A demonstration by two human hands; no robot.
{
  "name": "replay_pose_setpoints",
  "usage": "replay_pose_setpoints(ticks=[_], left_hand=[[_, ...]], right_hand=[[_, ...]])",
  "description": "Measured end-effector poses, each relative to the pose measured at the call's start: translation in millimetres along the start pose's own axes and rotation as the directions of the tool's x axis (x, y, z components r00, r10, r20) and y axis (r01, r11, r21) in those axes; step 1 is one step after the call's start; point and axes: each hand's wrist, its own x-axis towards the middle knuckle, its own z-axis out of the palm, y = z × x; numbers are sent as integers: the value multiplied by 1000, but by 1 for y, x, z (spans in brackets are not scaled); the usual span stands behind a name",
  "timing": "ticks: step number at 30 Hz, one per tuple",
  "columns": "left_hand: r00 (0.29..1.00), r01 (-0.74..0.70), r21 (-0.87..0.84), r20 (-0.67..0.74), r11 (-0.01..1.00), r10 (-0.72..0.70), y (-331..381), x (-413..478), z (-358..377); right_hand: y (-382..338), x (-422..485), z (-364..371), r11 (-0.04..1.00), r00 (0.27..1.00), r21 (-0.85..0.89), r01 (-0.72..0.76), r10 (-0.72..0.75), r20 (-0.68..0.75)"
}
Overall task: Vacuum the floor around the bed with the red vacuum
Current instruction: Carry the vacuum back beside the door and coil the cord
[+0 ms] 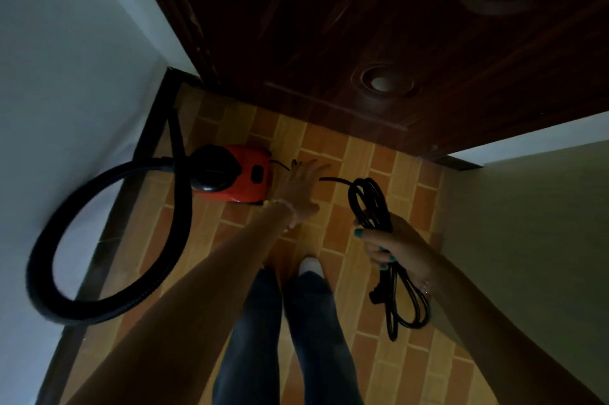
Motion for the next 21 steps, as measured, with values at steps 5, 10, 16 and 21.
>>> replay_pose_setpoints(ticks=[5,10,16,21], left_hand=[[996,76,-111,46,991,-71,1,18,17],[994,89,-414,-25,906,-109,-20,12,35],[999,-46,-266,-16,963,44,-15,13,78],[986,-165,-378,-63,911,152,-20,16,107]], right_hand=[[24,51,-25,991,880,30,129,-101,-464],[46,128,-22,977,775,177,123,17,-632],[61,188,-4,981,871,121,155,-77,-486],[71,212,-5,984,882,-173,38,-114,-456]])
